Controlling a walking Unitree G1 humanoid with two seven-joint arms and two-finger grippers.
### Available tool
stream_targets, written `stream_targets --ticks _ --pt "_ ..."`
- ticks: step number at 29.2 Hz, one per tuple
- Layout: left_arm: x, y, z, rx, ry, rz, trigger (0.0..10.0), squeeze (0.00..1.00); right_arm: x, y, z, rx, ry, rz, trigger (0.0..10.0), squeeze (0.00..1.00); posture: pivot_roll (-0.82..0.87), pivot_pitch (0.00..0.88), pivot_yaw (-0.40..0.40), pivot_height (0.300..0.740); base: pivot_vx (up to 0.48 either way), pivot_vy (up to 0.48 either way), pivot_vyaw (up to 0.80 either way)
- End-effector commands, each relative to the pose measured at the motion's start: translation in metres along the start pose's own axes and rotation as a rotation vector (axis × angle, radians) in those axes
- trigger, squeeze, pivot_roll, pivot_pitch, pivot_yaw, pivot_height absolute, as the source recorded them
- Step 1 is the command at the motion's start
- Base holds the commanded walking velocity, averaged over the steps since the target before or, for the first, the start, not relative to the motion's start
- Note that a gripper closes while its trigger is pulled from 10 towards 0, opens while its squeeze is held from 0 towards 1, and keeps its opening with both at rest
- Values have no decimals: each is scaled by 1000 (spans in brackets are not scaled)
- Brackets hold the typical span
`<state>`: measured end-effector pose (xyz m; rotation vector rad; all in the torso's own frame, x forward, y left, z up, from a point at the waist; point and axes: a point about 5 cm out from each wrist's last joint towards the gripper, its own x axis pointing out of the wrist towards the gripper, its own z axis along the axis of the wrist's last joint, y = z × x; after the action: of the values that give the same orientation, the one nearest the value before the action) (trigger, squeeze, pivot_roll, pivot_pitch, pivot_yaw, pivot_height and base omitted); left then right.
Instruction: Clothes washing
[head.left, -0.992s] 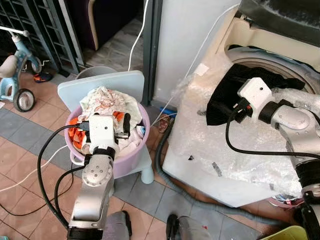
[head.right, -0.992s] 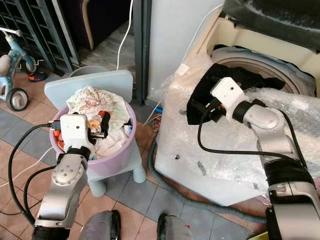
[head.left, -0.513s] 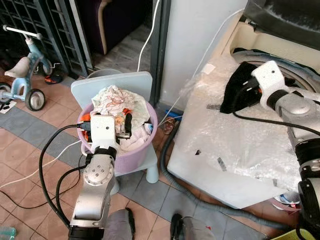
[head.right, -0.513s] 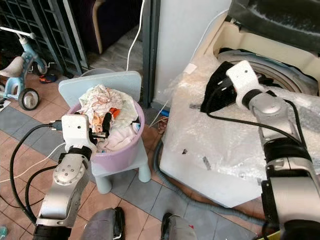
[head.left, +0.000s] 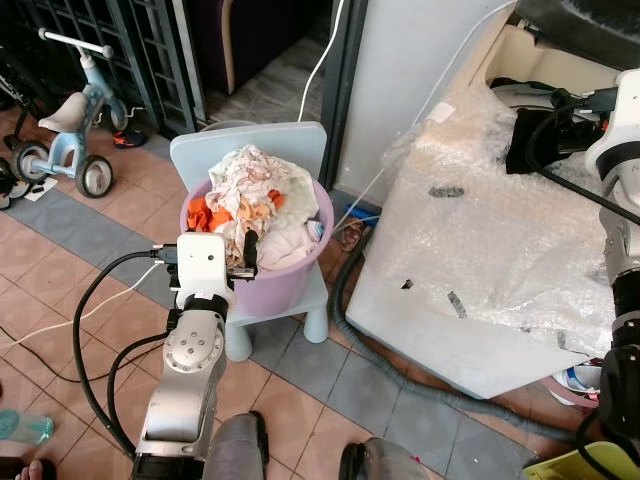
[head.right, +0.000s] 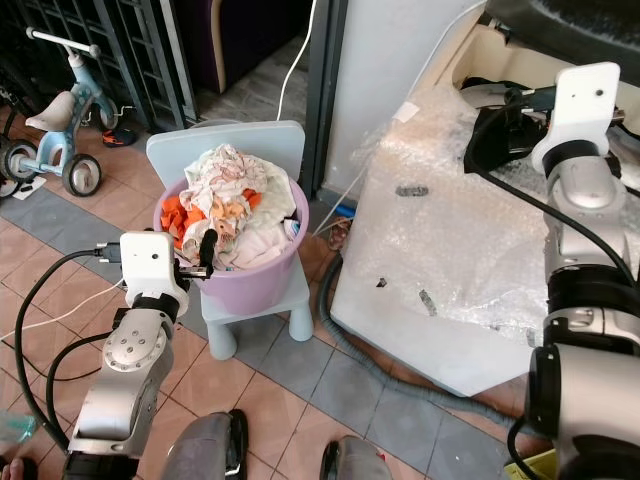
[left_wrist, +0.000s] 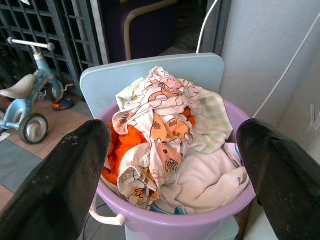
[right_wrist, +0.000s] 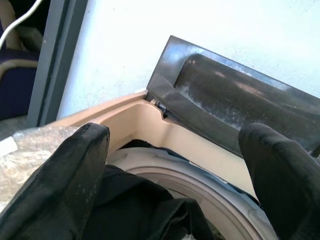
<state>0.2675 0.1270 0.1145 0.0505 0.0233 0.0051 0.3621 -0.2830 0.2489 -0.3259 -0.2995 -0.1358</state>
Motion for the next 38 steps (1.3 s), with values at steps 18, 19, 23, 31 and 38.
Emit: stream_targets --ticks 18,19,23,31,38 --pt "3 -1 3 14 -12 3 10000 0 -15 16 -50 -132 342 51 10000 0 43 123 -50 740 0 0 0" --pt "3 -1 3 14 -12 3 10000 0 -15 16 -50 -132 342 51 10000 0 43 123 -50 740 0 0 0" --pt "2 1 2 16 -10 10 10000 0 -6 -4 -34 -113 260 -73 10000 0 41 121 -50 740 0 0 0" --pt "4 -3 3 16 -12 4 10000 0 -5 -7 -12 -64 97 -160 10000 0 30 117 -41 740 0 0 0" --pt "3 -3 2 13 -9 -1 10000 0 -16 49 -2 151 -13 198 10000 31 30 121 -40 740 0 0 0"
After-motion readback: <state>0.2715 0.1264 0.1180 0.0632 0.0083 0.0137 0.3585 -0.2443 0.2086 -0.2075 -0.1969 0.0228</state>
